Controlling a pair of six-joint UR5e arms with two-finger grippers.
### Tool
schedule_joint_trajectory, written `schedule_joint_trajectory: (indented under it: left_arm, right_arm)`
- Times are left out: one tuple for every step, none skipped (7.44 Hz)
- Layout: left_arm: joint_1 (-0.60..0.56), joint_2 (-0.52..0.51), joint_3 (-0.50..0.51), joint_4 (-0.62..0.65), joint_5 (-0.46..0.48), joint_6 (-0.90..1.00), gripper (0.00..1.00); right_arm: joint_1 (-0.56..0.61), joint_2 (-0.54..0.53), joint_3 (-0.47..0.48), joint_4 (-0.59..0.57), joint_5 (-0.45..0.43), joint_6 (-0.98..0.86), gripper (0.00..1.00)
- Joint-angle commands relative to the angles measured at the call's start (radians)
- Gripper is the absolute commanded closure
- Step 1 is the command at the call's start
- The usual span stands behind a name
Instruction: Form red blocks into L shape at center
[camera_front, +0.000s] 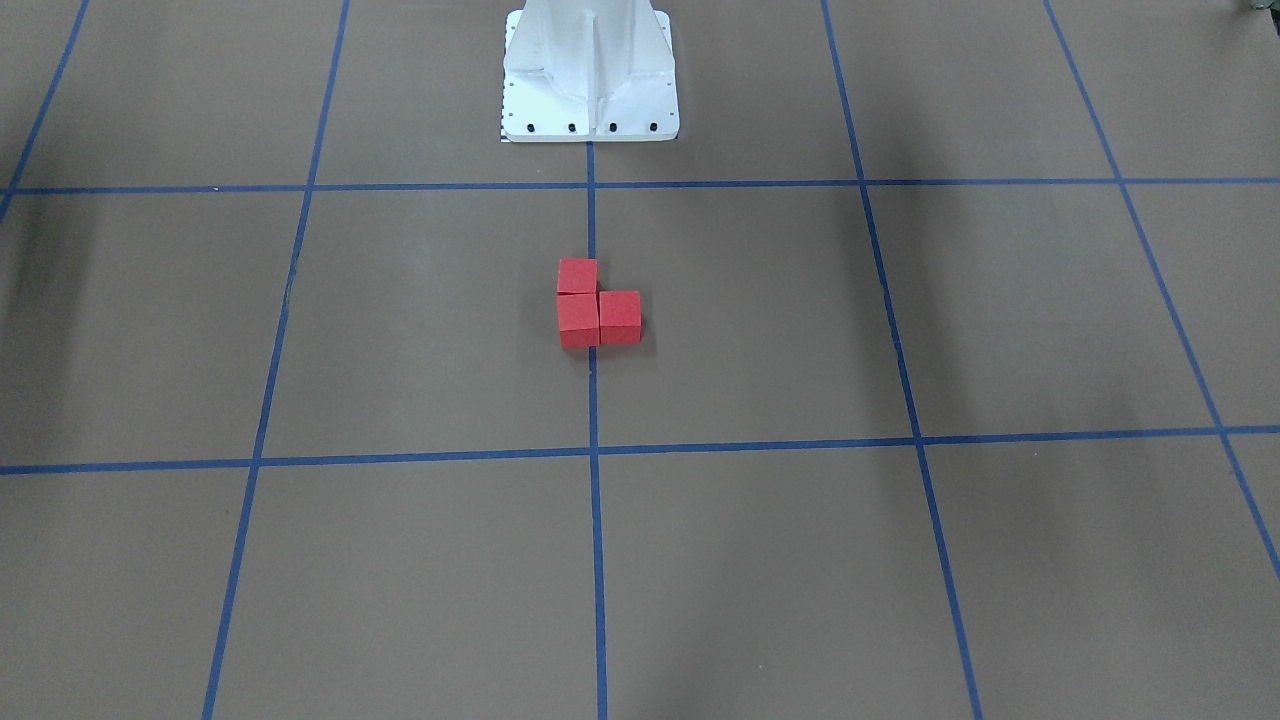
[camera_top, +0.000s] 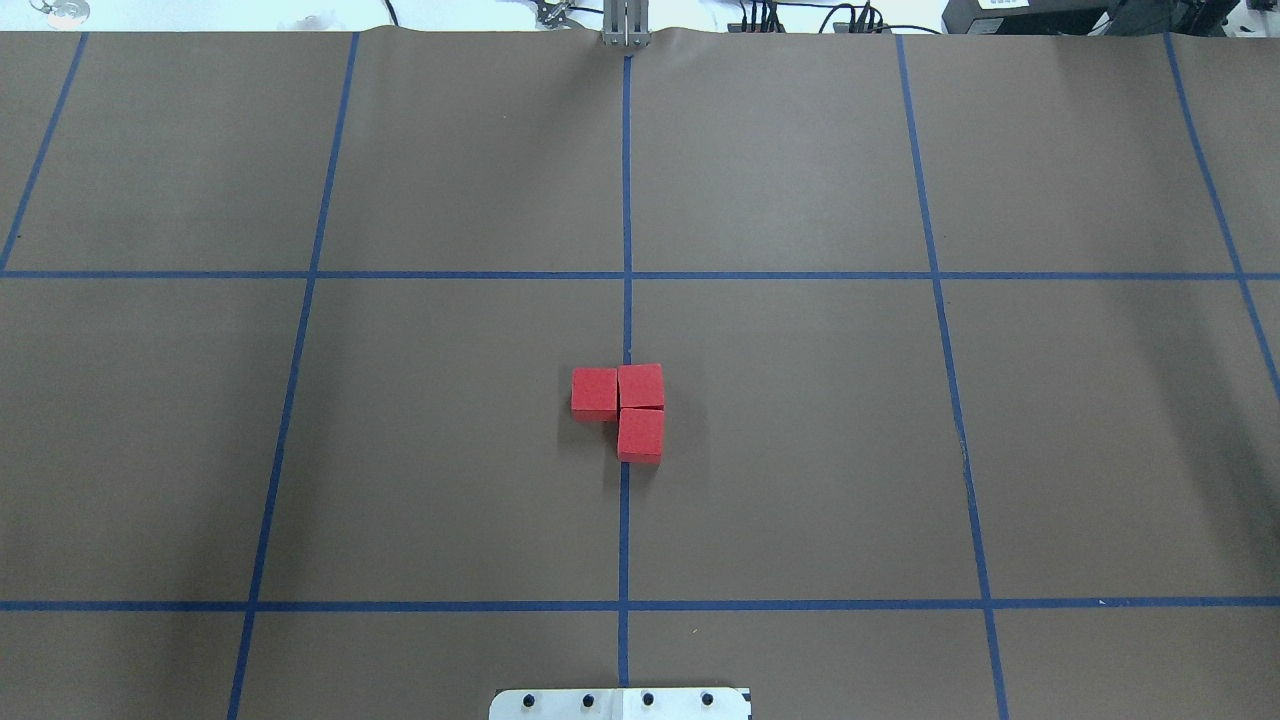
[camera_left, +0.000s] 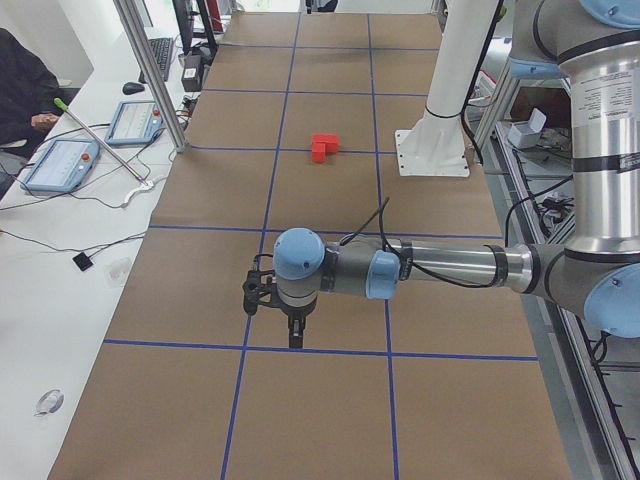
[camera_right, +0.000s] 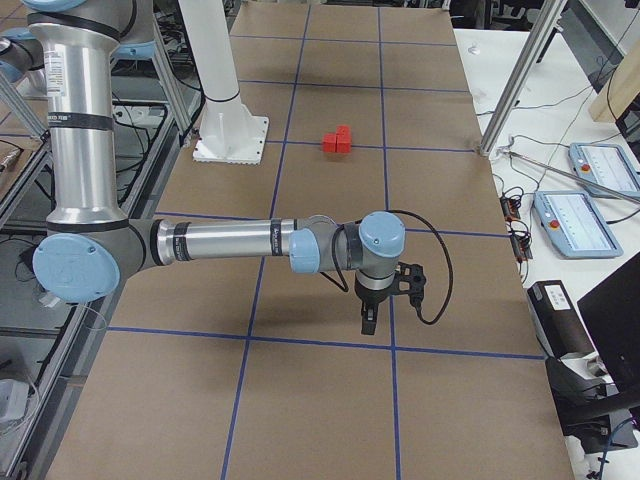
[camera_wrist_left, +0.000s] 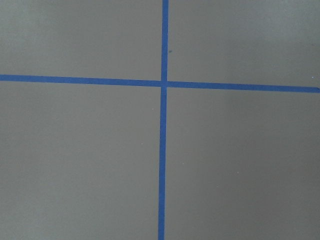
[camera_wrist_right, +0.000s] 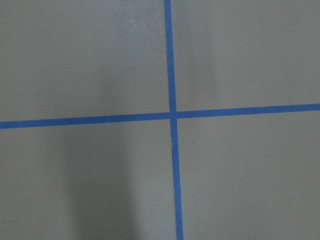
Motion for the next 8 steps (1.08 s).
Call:
schedule_joint_trajectory:
  left_arm:
    - [0.003, 0.017, -0.015, 0.004, 0.016, -0.002, 0.00]
    - [0.003, 0.018, -0.022, 0.004, 0.010, 0.000, 0.00]
    - [0.003, 0.024, -0.030, 0.002, -0.002, 0.000, 0.00]
    - [0.002, 0.061, -0.030, -0.007, -0.025, 0.010, 0.00]
    - [0.002, 0.066, -0.030, -0.008, -0.025, 0.010, 0.00]
    - [0.002, 0.070, -0.036, -0.008, -0.025, 0.012, 0.00]
    - [0.002, 0.072, -0.044, -0.007, -0.016, 0.012, 0.00]
    - [0.000, 0.072, -0.044, -0.007, -0.013, 0.010, 0.00]
  right_arm:
    - [0.001, -0.007, -0.009, 0.000, 0.062, 0.001, 0.00]
    - [0.003, -0.019, -0.011, 0.002, 0.108, 0.001, 0.00]
    - [0.003, -0.024, -0.009, 0.003, 0.109, 0.001, 0.00]
    - [0.003, -0.030, -0.003, 0.005, 0.101, 0.011, 0.00]
    - [0.003, -0.036, -0.001, 0.005, 0.096, 0.013, 0.00]
    - [0.003, -0.037, 0.002, 0.005, 0.092, 0.013, 0.00]
    - [0.003, -0.030, 0.002, 0.000, 0.089, 0.039, 0.00]
    - [0.003, -0.031, 0.003, -0.007, 0.049, 0.051, 0.00]
